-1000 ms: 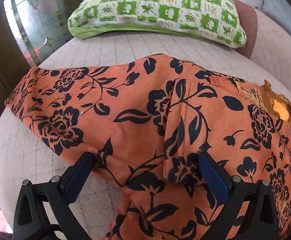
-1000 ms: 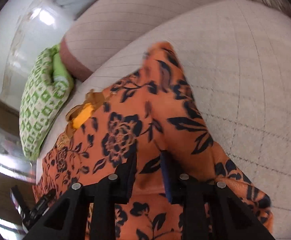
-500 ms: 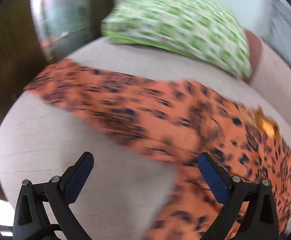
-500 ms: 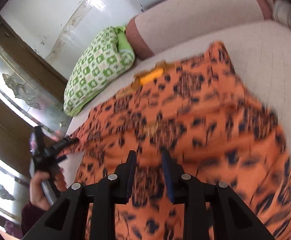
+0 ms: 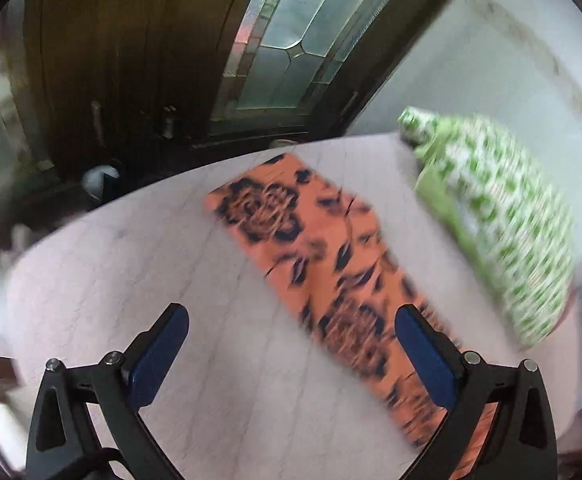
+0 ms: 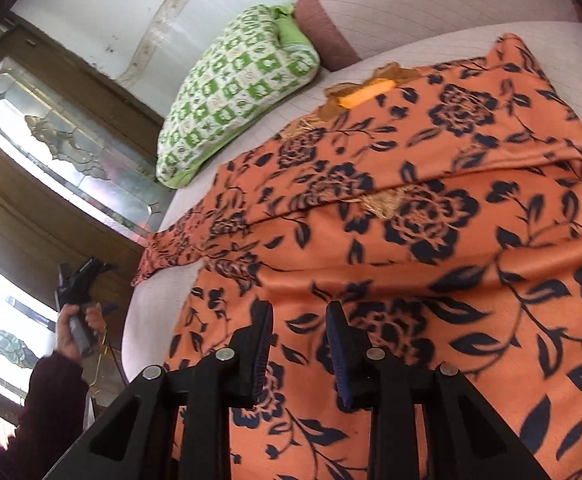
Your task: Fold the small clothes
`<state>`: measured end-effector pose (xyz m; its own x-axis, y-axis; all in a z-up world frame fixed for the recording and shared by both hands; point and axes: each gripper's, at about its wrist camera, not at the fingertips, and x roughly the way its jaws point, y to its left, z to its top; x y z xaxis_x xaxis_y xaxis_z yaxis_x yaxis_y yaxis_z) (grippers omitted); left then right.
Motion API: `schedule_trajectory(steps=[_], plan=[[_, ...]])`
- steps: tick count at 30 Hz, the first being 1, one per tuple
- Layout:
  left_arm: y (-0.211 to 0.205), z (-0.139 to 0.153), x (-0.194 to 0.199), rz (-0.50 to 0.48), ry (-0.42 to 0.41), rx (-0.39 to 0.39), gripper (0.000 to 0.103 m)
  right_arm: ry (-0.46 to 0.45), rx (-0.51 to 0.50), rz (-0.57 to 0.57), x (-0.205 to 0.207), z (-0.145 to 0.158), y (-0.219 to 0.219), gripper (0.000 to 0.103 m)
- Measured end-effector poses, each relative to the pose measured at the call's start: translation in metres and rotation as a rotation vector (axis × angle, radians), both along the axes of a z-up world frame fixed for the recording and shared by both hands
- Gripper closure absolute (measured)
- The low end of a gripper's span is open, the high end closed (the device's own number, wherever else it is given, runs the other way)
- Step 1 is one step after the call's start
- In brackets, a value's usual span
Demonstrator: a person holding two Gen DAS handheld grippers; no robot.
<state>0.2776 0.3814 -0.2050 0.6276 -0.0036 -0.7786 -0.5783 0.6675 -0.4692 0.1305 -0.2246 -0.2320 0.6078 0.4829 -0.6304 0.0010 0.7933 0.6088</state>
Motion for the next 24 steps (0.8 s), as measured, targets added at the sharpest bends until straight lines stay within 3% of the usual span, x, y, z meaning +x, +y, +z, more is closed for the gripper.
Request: schedule_trajectory(steps=[1, 3, 5, 8, 11, 15, 21, 22, 24], plan=[[0.005, -0.002, 0.005, 0.003, -0.033, -0.039, 0.014, 0.001, -0.001, 0.004, 0.001, 0.001, -0.002, 0.072], [0.013, -0.011, 0.014, -0.006, -0.065, -0.101, 0.044, 0.014, -0.002, 0.010, 0.005, -0.002, -0.002, 0.072], [0.014, -0.024, 0.025, -0.015, -0.070, -0.157, 0.056, 0.028, 0.002, 0.008, 0.010, -0.006, -0.003, 0.073], [0.003, -0.038, 0.021, -0.046, -0.106, -0.270, 0.058, 0.043, 0.023, -0.001, 0.014, -0.008, -0.010, 0.073], [-0.007, -0.046, 0.007, -0.055, -0.123, -0.287, 0.058, 0.047, 0.034, -0.010, 0.018, -0.009, -0.016, 0.073], [-0.006, -0.062, 0.005, -0.001, -0.130, -0.378, 0.058, 0.056, 0.060, -0.001, 0.022, -0.009, -0.017, 0.073], [-0.003, -0.067, 0.030, 0.099, -0.148, -0.369, 0.058, 0.033, 0.026, -0.013, 0.022, -0.004, -0.017, 0.073], [-0.002, -0.068, 0.032, 0.110, -0.153, -0.360, 0.060, 0.029, 0.023, -0.018, 0.022, -0.003, -0.018, 0.073], [-0.002, -0.069, 0.036, 0.116, -0.131, -0.312, 0.092, 0.025, 0.017, -0.029, 0.022, -0.003, -0.021, 0.073]])
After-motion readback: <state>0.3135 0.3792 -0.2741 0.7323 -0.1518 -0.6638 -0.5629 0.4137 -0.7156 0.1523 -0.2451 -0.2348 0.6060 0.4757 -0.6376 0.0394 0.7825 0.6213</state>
